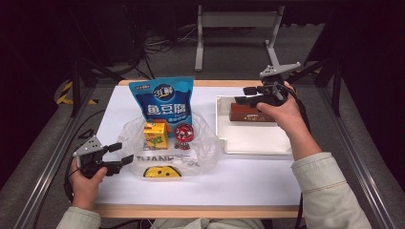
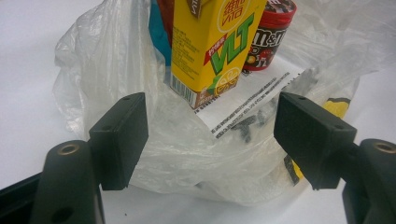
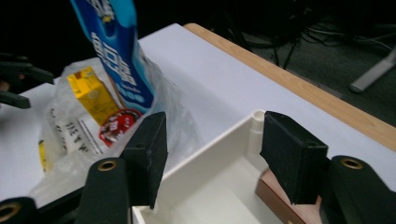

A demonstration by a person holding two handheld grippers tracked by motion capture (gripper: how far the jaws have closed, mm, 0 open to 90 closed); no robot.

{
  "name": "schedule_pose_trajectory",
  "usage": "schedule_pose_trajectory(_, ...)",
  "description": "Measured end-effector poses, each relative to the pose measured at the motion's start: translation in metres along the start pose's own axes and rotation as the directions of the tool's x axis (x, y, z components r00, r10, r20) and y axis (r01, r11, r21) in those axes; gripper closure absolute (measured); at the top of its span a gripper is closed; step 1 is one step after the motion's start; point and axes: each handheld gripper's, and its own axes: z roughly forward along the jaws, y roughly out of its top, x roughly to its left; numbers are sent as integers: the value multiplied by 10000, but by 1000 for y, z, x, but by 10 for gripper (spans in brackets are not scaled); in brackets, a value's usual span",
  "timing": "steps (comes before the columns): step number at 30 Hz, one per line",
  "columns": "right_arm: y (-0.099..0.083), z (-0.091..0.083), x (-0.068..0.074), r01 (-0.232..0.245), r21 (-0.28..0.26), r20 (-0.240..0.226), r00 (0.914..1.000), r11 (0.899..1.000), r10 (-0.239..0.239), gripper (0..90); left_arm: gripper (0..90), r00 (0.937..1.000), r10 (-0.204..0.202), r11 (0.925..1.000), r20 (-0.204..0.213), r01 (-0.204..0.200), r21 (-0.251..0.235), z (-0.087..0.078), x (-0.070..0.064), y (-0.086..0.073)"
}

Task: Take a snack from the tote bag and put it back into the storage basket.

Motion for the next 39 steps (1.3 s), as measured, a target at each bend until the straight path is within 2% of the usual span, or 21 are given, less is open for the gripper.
schedule_pose_trajectory(3,8,6,9,470,-56,-391,9981,9989,-472,364,268,10000,-42,10000,14,42,-29,-1,0,0)
schedule_pose_trajectory(7,16,13,18,959,-213,-688,9929,9952,-972,337,268,10000,-79,10000,26,79,-33,0,0,0)
schedule_pose_trajectory(15,32,26,29,1097,-326,-993,9887,9934,-1124,331,268,10000,-18,10000,26,18,-48,0,0,1)
schedule_pose_trajectory(21,43,35,34,1289,-467,-1056,9854,9906,-1332,272,267,10000,-40,10000,31,40,-59,1,0,1)
schedule_pose_trajectory(27,55,49,44,1663,-662,-1341,9756,9839,-1739,244,263,10000,4,10000,31,-4,-57,1,0,2)
schedule_pose_trajectory(36,65,71,49,1823,-696,-1525,9697,9808,-1910,238,263,10000,27,10000,42,-27,-60,2,1,2)
schedule_pose_trajectory(39,68,78,50,1875,-896,-1569,9672,9782,-1997,238,263,10000,-2,10000,85,3,-43,2,1,3)
